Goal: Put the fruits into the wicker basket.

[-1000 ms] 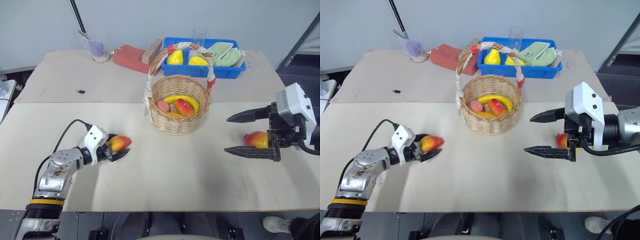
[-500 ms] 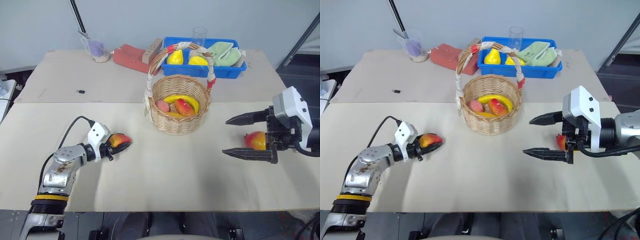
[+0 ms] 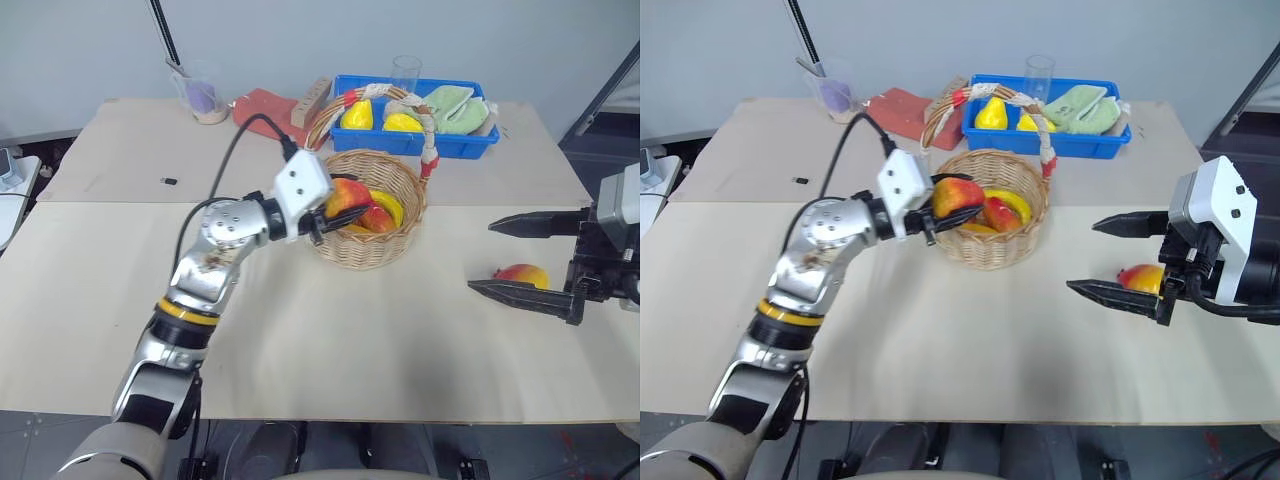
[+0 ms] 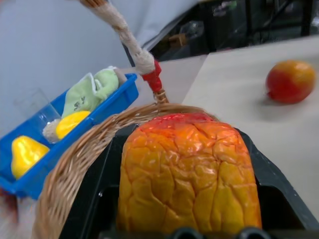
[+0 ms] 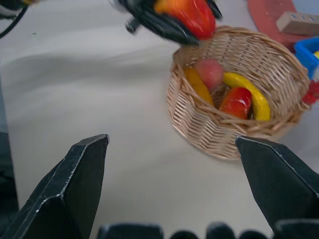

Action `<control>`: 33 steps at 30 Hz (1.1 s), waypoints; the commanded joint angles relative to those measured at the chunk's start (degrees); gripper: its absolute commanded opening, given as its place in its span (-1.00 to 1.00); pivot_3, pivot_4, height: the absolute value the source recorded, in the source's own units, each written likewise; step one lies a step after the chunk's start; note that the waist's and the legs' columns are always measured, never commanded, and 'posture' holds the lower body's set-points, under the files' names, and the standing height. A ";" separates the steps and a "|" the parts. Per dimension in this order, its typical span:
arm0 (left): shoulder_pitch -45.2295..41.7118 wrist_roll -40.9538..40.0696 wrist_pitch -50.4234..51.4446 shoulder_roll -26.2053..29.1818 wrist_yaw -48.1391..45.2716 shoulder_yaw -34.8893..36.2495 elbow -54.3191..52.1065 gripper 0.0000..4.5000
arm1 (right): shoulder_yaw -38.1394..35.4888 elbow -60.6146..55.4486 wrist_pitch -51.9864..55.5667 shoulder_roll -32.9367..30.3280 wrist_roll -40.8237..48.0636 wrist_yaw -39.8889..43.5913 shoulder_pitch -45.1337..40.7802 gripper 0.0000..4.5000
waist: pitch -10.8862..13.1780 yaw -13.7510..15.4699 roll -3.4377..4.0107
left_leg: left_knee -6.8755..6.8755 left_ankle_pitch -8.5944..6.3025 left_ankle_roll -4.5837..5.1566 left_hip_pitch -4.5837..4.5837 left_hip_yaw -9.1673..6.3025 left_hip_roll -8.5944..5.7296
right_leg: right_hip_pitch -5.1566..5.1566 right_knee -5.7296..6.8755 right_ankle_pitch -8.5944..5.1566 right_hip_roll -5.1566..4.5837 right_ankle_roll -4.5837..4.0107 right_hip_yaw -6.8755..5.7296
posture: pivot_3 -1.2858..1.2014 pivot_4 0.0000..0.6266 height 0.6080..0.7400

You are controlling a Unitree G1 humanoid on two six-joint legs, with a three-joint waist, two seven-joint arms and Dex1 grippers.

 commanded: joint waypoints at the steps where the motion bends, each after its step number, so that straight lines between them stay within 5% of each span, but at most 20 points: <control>1: -3.01 4.12 -8.09 -2.75 3.74 -0.30 6.85 -0.18 | -2.54 -1.82 0.24 0.70 1.66 -2.59 -0.58 1.00 | 0.00 0.08 -0.01 | 0.00 0.00 0.00 -0.01 0.00 0.00 | 0.00 0.01 0.00 -0.01 0.00 0.00 | 0.03 -0.52 1.00; 5: -5.48 5.49 -12.14 -7.03 5.77 -0.19 12.58 -0.18 | -2.40 -2.29 0.00 1.42 2.36 -4.79 -0.81 1.00 | 0.01 0.56 -0.02 | 0.11 -0.02 0.05 -0.14 0.00 -0.09 | -0.01 -0.04 0.04 -0.08 0.07 0.00 | 0.03 -0.52 1.00; 10: -6.11 3.72 -10.87 -8.84 4.09 0.98 12.54 0.89 | -2.32 -2.03 -0.99 1.79 2.08 -6.55 -0.98 1.00 | 0.01 0.58 -0.02 | 0.20 -0.05 0.14 -0.24 0.00 -0.13 | -0.02 -0.11 0.09 -0.11 0.18 0.00 | 0.03 -0.52 1.00; 11: -6.08 3.34 -10.74 -8.85 3.54 1.09 12.09 0.98 | -2.31 -1.62 -1.36 1.93 1.44 -6.80 -0.77 1.00 | 0.01 0.50 -0.02 | 0.20 -0.05 0.14 -0.24 0.00 -0.13 | -0.02 -0.11 0.09 -0.10 0.17 0.00 | 0.03 -0.52 1.00; 25: 0.45 -12.01 5.02 0.83 -18.55 0.51 -9.29 0.98 | 1.07 10.44 -13.46 6.53 -21.23 -10.11 13.89 1.00 | 0.00 0.12 0.00 | 0.22 -0.03 0.11 -0.16 0.01 -0.14 | -0.04 0.00 0.09 -0.04 0.17 0.07 | 0.03 -0.52 1.00; 33: 3.11 -18.89 14.14 9.75 -27.03 0.44 -18.79 0.98 | 10.91 23.19 -20.47 8.27 -30.25 -12.00 9.26 1.00 | 0.00 -1.33 0.01 | 0.14 0.00 0.06 0.19 0.04 -0.13 | 0.19 0.06 0.08 0.00 0.17 0.19 | 0.03 -0.52 1.00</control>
